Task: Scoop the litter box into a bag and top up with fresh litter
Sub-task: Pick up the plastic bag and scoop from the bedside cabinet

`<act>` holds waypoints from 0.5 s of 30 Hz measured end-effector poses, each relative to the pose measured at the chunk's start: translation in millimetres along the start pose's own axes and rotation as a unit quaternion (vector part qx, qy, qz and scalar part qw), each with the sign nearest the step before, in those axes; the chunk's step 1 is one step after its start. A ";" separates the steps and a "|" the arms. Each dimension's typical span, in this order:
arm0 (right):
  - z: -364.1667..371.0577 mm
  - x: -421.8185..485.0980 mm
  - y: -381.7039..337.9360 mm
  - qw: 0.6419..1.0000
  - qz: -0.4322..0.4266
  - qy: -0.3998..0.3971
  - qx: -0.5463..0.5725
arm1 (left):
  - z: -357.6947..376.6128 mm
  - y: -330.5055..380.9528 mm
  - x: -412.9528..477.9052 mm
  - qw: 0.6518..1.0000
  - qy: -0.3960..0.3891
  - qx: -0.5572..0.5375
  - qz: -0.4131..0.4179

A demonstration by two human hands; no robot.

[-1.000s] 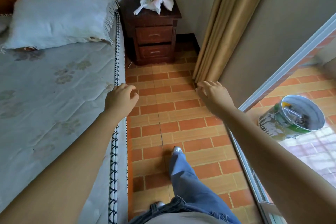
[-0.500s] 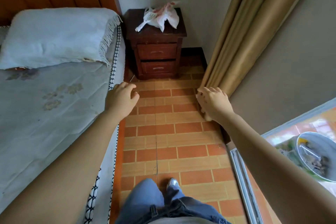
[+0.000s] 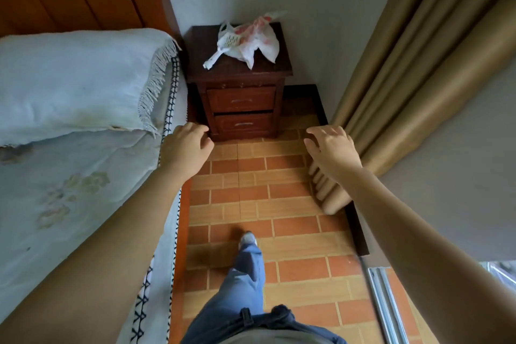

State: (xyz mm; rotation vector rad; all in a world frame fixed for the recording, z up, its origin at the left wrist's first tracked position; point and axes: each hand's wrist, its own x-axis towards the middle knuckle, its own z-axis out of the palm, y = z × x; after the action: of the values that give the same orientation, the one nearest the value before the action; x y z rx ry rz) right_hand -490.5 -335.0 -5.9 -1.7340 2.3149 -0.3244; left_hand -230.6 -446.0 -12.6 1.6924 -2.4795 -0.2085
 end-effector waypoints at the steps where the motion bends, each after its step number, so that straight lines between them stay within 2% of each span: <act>1: -0.4 17.5 -1.5 1.000 0.005 0.000 0.003 | 1.0 -2.1 19.2 1.000 -0.003 -0.001 0.002; 8: -6.8 126.7 -10.6 0.999 0.023 0.020 0.021 | 6.5 -11.0 144.8 0.999 -0.015 -0.016 0.029; 15: -3.5 207.6 -11.8 0.999 0.017 0.025 0.036 | 12.5 -22.4 223.9 0.999 -0.020 -0.019 0.025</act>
State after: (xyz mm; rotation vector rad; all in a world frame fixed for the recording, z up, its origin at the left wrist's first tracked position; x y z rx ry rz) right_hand -537.5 -537.5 -9.5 -1.6693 2.3332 -0.4451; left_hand -293.4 -662.2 -22.1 1.6261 -2.5255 -0.2836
